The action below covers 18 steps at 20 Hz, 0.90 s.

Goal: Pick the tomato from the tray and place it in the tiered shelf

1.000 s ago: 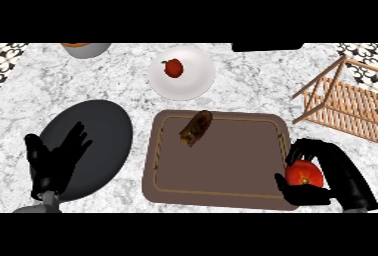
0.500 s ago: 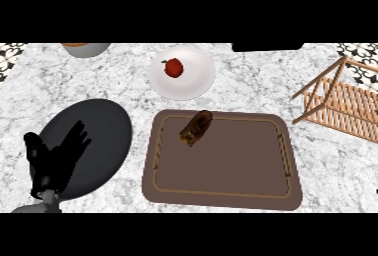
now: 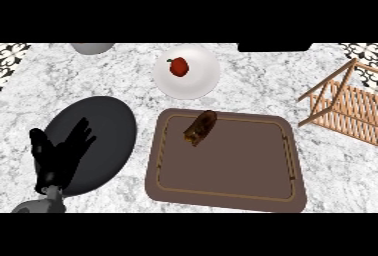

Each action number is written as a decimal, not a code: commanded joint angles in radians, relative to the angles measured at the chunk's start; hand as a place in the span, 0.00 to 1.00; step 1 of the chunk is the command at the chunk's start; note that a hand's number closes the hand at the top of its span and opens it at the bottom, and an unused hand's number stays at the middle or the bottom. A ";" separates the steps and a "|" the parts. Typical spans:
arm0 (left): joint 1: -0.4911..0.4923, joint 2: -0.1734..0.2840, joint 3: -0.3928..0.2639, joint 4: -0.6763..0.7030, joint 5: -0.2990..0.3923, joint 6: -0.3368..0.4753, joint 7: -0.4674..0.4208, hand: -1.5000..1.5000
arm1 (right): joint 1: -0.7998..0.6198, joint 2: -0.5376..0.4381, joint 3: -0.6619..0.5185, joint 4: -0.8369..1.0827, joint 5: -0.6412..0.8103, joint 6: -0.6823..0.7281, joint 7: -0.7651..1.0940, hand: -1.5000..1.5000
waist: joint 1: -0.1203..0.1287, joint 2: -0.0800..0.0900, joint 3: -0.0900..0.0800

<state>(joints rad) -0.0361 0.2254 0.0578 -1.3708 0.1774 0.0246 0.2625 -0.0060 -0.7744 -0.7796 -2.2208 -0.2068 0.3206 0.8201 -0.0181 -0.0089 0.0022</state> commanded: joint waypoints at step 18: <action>0.007 -0.028 -0.008 0.018 -0.021 -0.031 0.007 0.50 | -0.313 -0.375 0.118 0.880 0.082 0.115 -0.402 1.00 | 0.034 0.012 -0.002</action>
<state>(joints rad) -0.0632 0.1954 0.0424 -1.3749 0.1427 0.0257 0.2794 -0.2947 -1.1444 -0.7253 -1.4348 -0.1703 0.4269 0.5191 0.0162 0.0000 0.0029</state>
